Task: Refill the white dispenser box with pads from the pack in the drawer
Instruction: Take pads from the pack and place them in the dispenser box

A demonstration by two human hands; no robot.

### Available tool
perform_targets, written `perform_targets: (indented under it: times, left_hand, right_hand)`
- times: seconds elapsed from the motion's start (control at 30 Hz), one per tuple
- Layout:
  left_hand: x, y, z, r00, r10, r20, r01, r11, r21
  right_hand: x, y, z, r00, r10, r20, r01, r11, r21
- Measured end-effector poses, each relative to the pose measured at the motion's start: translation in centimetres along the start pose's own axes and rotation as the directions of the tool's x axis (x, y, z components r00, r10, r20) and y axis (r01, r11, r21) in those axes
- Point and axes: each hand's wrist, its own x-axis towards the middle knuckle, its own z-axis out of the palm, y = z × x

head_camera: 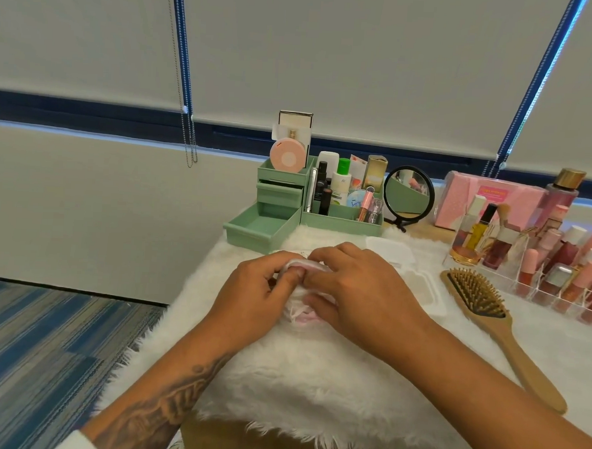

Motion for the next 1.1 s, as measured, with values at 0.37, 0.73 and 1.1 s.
perform_targets:
  times: [0.37,0.73,1.1]
  left_hand:
    - [0.1,-0.3,0.2,1.000,0.000,0.005,0.000,1.000,-0.008]
    - [0.0,0.2,0.1,0.998,-0.010,0.064,0.011,1.000,-0.010]
    - [0.2,-0.9,0.5,0.996,0.082,0.042,-0.088,0.985,0.149]
  right_hand:
    - [-0.3,-0.6,0.5,0.995,0.059,-0.082,-0.057,0.998,0.036]
    - [-2.2,-0.1,1.0,0.924,0.290,-0.250,-0.224,0.939,0.260]
    - [-2.3,0.0,0.5,0.950,0.222,-0.220,-0.161,0.951,0.264]
